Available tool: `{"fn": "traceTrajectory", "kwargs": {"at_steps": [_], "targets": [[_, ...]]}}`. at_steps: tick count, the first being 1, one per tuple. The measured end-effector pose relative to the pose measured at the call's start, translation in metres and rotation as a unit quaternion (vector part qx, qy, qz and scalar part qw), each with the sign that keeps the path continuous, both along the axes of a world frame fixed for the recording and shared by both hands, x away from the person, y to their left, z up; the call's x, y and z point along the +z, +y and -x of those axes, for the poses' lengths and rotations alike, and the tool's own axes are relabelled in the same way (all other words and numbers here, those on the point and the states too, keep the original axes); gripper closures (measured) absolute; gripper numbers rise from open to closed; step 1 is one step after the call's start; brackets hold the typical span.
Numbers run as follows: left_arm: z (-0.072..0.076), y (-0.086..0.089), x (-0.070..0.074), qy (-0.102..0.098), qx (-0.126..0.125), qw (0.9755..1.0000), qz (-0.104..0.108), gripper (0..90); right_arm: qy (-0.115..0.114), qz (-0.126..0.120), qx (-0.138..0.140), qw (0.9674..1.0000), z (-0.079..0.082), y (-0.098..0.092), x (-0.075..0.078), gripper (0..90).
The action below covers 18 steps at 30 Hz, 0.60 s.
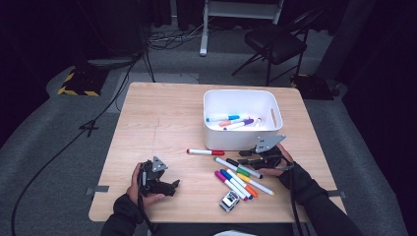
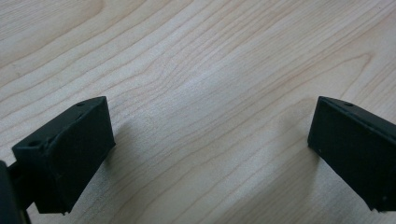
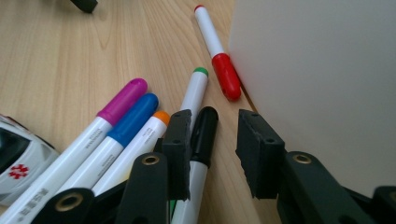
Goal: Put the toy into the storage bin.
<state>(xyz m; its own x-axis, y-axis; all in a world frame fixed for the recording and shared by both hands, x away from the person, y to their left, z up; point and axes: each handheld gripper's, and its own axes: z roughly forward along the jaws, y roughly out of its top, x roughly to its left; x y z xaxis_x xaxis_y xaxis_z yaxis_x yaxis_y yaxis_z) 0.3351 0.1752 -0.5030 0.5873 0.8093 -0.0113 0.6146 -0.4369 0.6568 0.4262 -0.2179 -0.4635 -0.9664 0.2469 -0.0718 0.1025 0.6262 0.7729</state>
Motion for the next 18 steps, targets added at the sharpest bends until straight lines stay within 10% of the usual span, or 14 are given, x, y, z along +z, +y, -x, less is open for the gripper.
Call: {"fn": "traceTrajectory", "kwargs": {"at_steps": [18], "targets": [[0.000,0.000,0.000,0.001,0.000,1.0000,0.002,0.6,0.025,0.049,-0.003,0.9985,-0.014,0.016,-0.029,69.9]]}}
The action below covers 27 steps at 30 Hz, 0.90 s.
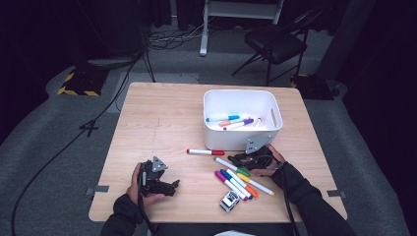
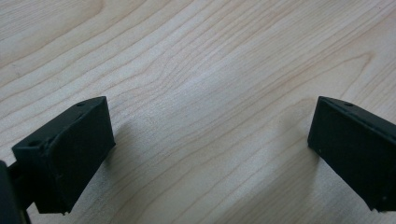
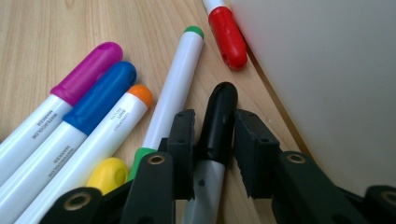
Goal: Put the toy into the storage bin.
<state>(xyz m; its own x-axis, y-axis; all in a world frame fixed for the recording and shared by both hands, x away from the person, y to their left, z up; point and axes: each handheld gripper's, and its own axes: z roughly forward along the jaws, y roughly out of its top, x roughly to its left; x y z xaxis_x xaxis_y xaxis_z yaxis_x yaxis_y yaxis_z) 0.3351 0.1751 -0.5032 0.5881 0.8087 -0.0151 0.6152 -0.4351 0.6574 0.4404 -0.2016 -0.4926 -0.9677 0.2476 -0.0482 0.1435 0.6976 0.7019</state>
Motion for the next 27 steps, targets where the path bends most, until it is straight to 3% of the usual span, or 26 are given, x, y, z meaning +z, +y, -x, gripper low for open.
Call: {"fn": "traceTrajectory", "kwargs": {"at_steps": [3,11,17,25,27], "targets": [[0.000,0.000,0.000,0.000,0.000,1.0000,-0.001,0.5,0.004,-0.005,0.003,1.0000,-0.002,-0.004,-0.001,73.9],[0.000,0.000,0.000,0.000,0.000,1.0000,-0.001,0.6,0.008,-0.001,0.010,0.9999,0.003,-0.016,0.002,74.5],[0.000,0.000,0.000,0.001,0.000,1.0000,0.000,0.6,-0.001,-0.051,0.005,0.9987,0.013,-0.042,0.021,74.7],[0.000,0.000,0.000,0.000,0.000,1.0000,-0.001,0.5,-0.039,-0.123,-0.006,0.9916,0.028,-0.078,0.052,74.7],[0.000,0.000,0.000,-0.001,0.000,1.0000,-0.002,0.5,-0.058,-0.135,-0.010,0.9891,0.031,-0.087,0.064,74.7]]}}
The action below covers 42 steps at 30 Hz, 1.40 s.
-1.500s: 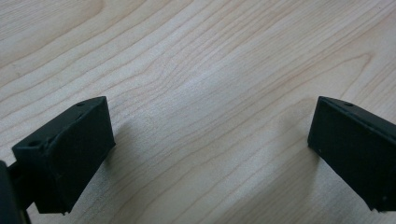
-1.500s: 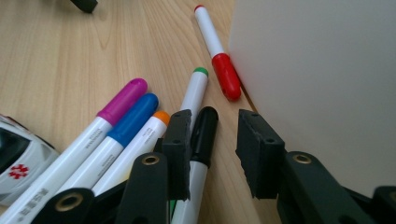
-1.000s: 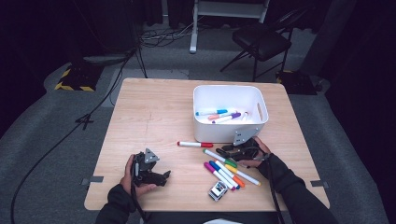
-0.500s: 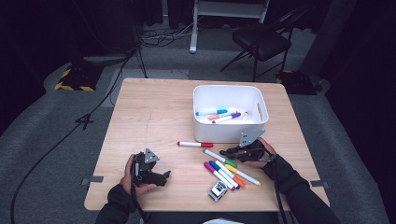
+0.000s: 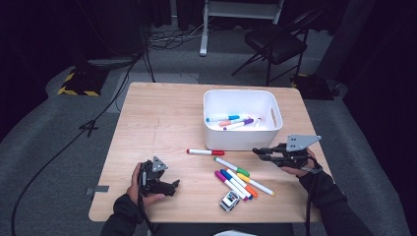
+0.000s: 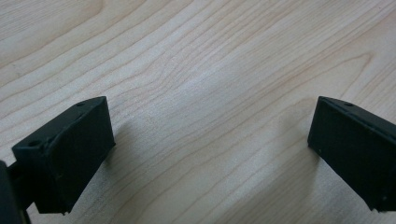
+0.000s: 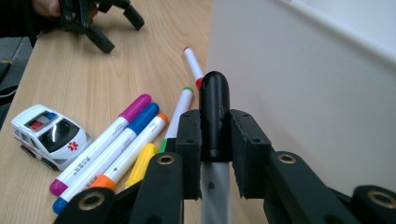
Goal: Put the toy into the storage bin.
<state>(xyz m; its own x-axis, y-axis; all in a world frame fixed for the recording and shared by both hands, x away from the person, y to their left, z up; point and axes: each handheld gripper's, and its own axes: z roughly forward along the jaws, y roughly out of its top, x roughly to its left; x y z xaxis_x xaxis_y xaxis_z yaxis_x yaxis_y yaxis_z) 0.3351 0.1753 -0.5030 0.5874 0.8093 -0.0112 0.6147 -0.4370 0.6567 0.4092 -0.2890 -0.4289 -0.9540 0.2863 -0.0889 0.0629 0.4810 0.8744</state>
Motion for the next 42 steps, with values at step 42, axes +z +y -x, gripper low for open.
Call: {"fn": "traceTrajectory", "kwargs": {"at_steps": [42], "targets": [[0.000,0.000,0.000,0.000,0.000,1.0000,0.000,0.5,-0.095,0.026,-0.023,0.9948,-0.036,0.022,0.129,74.7]]}}
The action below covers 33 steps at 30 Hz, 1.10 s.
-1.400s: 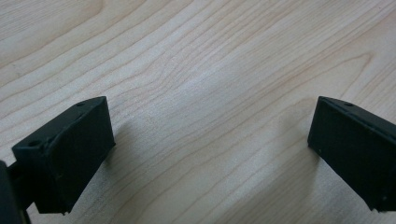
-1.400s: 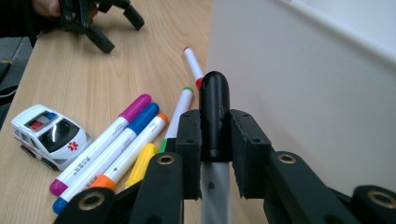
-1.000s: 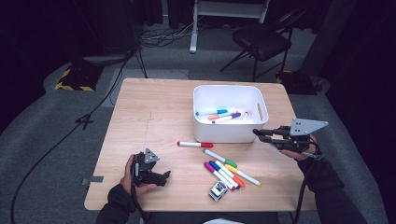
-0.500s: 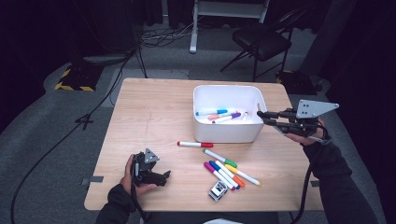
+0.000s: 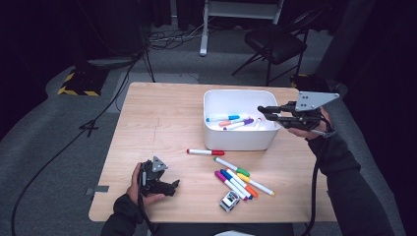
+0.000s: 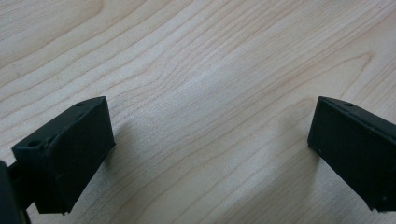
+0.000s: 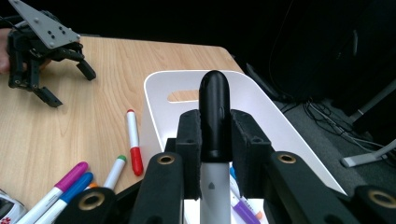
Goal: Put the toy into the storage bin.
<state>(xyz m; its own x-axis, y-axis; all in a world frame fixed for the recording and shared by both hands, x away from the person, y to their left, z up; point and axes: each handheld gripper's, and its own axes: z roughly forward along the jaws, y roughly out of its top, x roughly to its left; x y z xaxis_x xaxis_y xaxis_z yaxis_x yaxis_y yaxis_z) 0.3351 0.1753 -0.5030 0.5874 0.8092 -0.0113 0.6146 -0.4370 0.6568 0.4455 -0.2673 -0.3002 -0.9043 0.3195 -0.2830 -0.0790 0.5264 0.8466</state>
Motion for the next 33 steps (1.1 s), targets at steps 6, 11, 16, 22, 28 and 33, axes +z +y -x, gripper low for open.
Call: {"fn": "traceTrajectory", "kwargs": {"at_steps": [6,11,16,22,28,33], "targets": [[0.000,0.000,0.000,0.003,-0.001,1.0000,0.004,0.5,0.006,0.024,0.000,0.9997,-0.012,0.017,-0.004,74.7],[0.000,0.000,0.000,0.003,-0.001,1.0000,0.004,0.5,0.017,0.049,0.001,0.9987,-0.022,0.033,-0.013,74.8],[0.000,0.000,0.000,0.001,-0.001,1.0000,0.002,0.5,0.025,0.069,0.002,0.9973,-0.030,0.045,-0.020,74.8],[0.000,0.000,0.000,0.001,-0.001,1.0000,0.002,0.5,0.038,0.090,0.001,0.9952,-0.035,0.048,-0.028,74.7],[0.000,0.000,0.000,0.001,-0.001,1.0000,0.002,0.5,0.049,0.110,-0.001,0.9928,-0.037,0.044,-0.037,74.7],[0.000,0.000,0.000,0.000,0.000,1.0000,0.001,0.5,0.052,0.124,-0.006,0.9909,-0.041,0.048,-0.043,74.7]]}}
